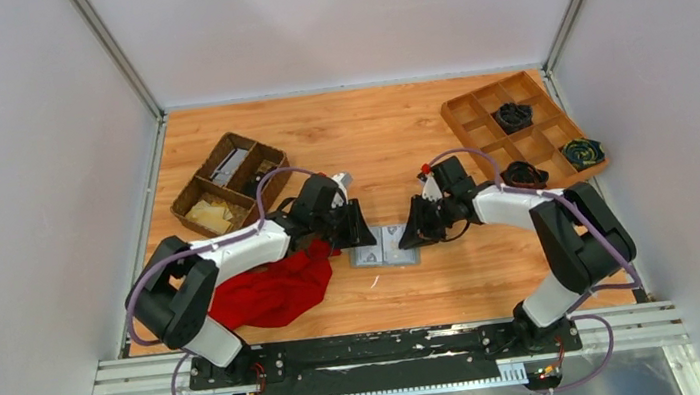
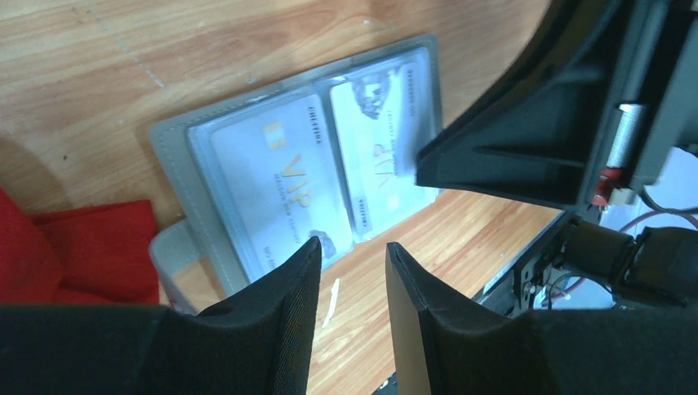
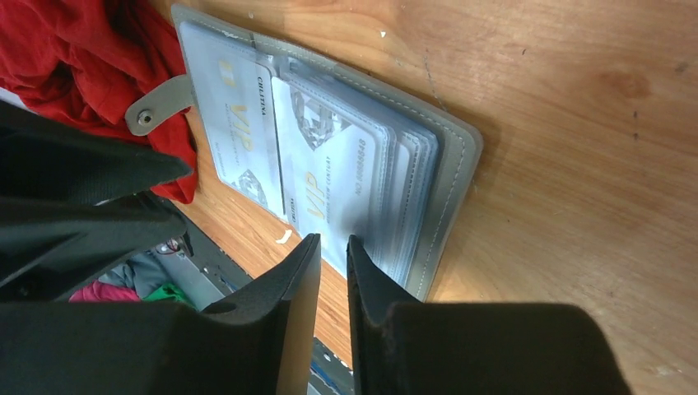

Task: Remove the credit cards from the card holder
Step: Remove the credit card from the card holder.

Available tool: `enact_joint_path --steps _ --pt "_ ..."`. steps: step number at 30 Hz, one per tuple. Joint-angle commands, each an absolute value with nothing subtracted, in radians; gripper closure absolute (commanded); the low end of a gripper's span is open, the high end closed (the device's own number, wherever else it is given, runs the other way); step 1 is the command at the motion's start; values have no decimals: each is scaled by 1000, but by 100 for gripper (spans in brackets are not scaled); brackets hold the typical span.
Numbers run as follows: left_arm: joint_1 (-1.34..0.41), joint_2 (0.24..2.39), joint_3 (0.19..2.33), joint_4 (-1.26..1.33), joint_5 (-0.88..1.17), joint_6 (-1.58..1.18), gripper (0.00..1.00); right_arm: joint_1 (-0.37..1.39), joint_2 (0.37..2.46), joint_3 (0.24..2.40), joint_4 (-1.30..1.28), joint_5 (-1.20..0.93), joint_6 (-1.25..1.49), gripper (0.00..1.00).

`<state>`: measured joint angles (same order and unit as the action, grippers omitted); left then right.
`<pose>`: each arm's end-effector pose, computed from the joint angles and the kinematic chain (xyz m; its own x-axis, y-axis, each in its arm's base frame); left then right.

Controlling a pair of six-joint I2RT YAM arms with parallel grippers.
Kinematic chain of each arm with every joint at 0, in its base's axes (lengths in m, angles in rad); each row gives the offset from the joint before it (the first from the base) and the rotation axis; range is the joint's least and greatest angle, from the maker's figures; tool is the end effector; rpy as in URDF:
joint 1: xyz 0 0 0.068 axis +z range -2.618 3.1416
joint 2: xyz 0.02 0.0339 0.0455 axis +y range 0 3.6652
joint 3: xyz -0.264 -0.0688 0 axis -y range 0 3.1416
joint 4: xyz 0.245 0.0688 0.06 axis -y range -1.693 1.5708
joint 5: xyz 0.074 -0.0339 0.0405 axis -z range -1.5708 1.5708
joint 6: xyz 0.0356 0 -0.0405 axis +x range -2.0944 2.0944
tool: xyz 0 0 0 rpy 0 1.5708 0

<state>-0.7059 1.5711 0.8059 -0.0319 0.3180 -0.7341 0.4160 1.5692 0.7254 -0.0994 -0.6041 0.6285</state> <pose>0.2315 -0.2120 0.1739 -0.9284 -0.0448 -0.3690 0.2162 0.7423 -0.6342 0.2552 0.1348 0.1507 -0.9738 0.0988 -0.2047 -0.0805 0.6922 0.7172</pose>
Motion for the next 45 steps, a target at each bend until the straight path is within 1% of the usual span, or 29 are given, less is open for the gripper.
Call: enact_joint_path --steps 1,5,10,12,20,26,31,42,45 --pt "-740 1509 837 -46 303 -702 60 409 1559 718 -114 -540 627 77" --pt "-783 1513 915 -147 242 -667 59 409 1517 719 -114 -518 629 76" --pt "-784 1538 886 -27 294 -740 52 409 1540 735 -107 -517 630 76" --pt "-784 1561 890 -24 300 -756 52 410 1562 745 -101 -521 634 76" --pt "-757 1629 868 -8 318 -784 51 409 1597 748 -71 -528 645 76" --pt "-736 1611 832 -4 318 -790 51 410 1617 744 -49 -546 652 76" --pt "-721 1621 793 43 341 -824 55 410 1635 723 -10 -585 677 77" --pt "-712 1642 764 104 331 -857 57 410 1670 686 54 -624 697 77" --pt "-704 1644 739 154 331 -872 58 410 1673 683 58 -624 697 78"
